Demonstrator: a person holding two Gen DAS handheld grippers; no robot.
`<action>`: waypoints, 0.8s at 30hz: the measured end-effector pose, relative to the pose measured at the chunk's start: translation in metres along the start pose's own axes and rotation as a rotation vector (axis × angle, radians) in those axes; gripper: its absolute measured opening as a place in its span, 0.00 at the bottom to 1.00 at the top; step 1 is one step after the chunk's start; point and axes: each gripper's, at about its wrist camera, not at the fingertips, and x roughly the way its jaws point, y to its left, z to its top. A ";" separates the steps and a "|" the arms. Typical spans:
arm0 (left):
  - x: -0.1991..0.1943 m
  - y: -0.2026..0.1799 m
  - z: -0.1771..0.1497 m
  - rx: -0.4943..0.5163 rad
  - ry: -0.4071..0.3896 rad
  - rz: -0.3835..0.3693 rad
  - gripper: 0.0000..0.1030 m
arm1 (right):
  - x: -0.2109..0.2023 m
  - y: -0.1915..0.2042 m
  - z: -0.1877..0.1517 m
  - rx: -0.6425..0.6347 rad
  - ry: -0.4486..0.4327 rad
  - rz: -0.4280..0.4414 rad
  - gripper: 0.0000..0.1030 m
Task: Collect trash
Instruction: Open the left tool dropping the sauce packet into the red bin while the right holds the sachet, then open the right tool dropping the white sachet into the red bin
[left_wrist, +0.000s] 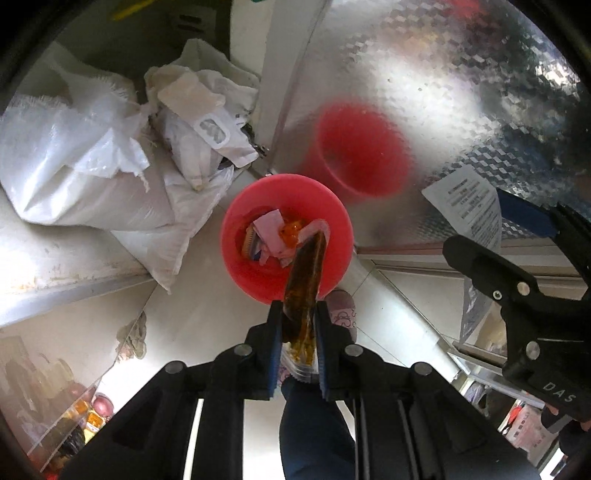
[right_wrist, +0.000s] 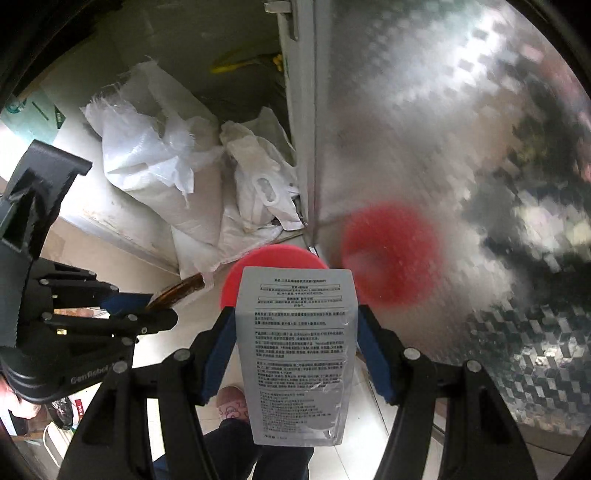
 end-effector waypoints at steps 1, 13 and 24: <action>0.000 -0.001 0.001 0.007 -0.001 0.007 0.23 | 0.001 -0.001 0.000 0.002 0.002 -0.001 0.59; -0.006 0.013 -0.005 -0.026 0.008 -0.009 0.48 | 0.013 0.000 0.004 -0.008 0.018 0.014 0.59; -0.015 0.043 -0.027 -0.105 -0.025 0.041 0.80 | 0.027 0.024 0.009 -0.064 0.042 0.063 0.59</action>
